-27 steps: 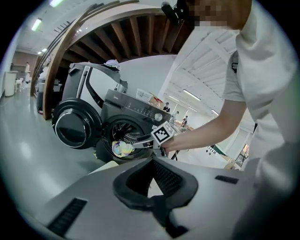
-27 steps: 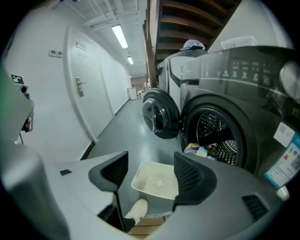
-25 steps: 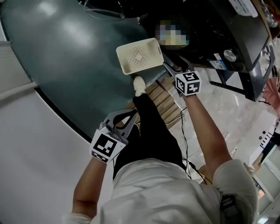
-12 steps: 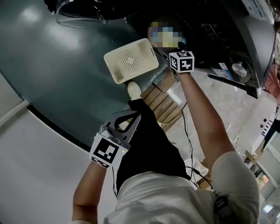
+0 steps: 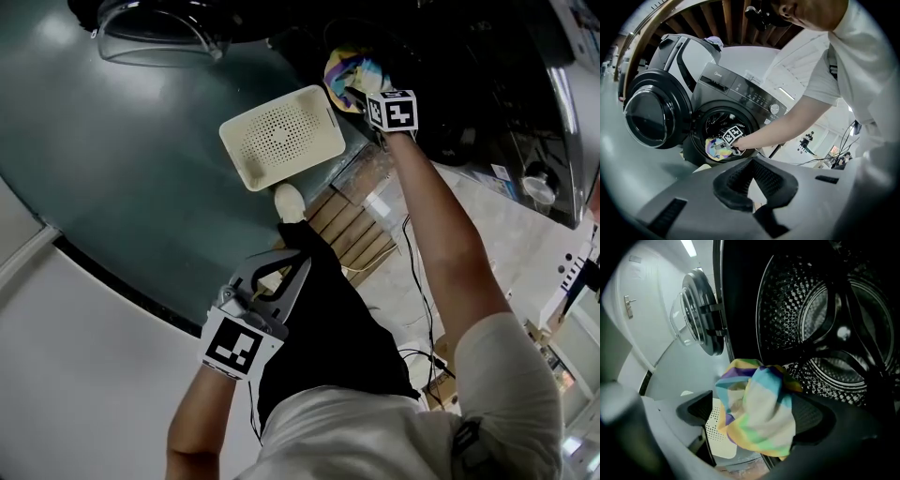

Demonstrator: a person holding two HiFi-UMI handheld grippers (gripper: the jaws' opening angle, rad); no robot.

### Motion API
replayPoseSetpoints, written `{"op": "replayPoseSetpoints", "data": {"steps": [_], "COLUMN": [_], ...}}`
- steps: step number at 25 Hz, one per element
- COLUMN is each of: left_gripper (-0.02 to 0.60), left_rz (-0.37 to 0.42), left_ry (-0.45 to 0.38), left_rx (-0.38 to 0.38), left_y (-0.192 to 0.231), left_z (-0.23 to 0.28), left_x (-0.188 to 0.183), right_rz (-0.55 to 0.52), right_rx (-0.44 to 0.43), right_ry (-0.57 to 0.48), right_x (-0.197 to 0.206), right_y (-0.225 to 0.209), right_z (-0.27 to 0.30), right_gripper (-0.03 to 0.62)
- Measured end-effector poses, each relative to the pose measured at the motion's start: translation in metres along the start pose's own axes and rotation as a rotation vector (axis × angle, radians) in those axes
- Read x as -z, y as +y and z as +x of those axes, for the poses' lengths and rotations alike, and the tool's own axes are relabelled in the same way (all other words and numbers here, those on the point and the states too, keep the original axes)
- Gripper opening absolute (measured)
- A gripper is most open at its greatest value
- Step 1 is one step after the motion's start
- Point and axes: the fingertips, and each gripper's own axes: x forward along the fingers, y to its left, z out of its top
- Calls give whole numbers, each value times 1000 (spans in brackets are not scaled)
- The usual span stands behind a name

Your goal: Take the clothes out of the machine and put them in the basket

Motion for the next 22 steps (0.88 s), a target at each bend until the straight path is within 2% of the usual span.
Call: {"op": "replayPoseSetpoints", "data": {"steps": [7, 17, 22], "left_gripper": [-3, -3, -3], "left_rz": [24, -25, -32], "left_ry": [4, 12, 1], "left_rx": [-12, -11, -12], "left_y": [26, 42, 47], "left_z": [11, 24, 24], "left_x": [0, 19, 20], "right_rz": [-70, -132, -175], "right_rx": [2, 49, 91], "right_ry": [92, 157, 167], "right_x": [16, 25, 24], "right_y": [-11, -27, -31], "right_z": [49, 83, 84], "right_gripper": [517, 512, 454]}}
